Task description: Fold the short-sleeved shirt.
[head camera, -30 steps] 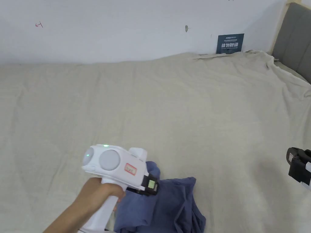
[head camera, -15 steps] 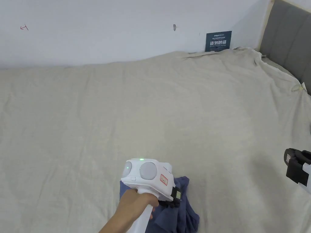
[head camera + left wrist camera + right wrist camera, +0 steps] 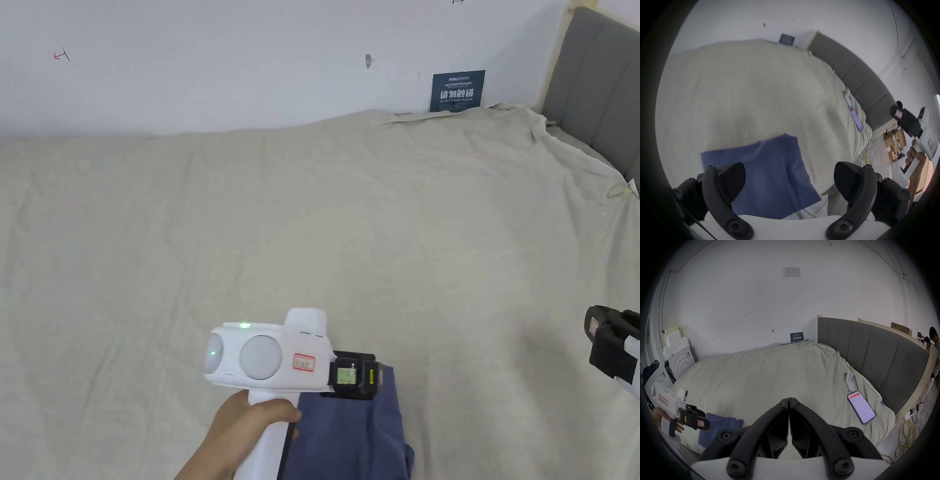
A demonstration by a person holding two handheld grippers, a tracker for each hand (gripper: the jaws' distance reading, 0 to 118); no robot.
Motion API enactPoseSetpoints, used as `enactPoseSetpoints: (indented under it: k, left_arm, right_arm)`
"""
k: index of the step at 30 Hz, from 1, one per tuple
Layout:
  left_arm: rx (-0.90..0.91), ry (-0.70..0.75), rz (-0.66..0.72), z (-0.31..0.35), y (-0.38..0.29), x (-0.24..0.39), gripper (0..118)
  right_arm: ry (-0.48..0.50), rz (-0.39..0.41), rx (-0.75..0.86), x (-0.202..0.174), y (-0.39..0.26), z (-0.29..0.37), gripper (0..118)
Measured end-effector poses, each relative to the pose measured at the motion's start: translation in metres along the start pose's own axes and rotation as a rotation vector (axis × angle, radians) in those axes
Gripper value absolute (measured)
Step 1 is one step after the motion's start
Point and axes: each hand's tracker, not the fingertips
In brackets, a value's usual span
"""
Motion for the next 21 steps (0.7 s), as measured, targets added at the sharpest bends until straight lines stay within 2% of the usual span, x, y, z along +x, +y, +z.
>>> enactPoseSetpoints:
  k: [4,5,7,9,10,12,21]
  left_arm:
    - [0.129,0.119,-0.029,0.018,-0.011,-0.015,111]
    - [0.182,0.144,-0.032,0.021,-0.015,-0.018,106]
    - [0.248,0.163,-0.059,0.023,-0.026,-0.025,69]
    - [0.260,0.199,-0.060,0.016,-0.035,-0.032,16]
    - [0.262,0.205,-0.065,0.011,-0.040,-0.035,4]
    - [0.258,0.206,-0.072,0.004,-0.050,-0.038,0]
    - [0.178,0.180,-0.102,-0.057,-0.091,-0.016,0]
  right_arm:
    - [0.006,0.003,0.004,-0.002,0.002,0.000,0]
    - [0.007,0.006,0.004,-0.002,0.002,0.000,0]
    - [0.008,0.008,0.003,-0.002,0.002,-0.001,0]
    - [0.009,0.007,0.002,-0.002,0.002,-0.001,0]
    - [0.008,0.006,0.001,-0.001,0.001,-0.001,0]
    - [0.006,0.004,-0.001,-0.001,0.001,0.000,0]
    - [-0.011,-0.006,-0.019,0.010,-0.006,0.001,0]
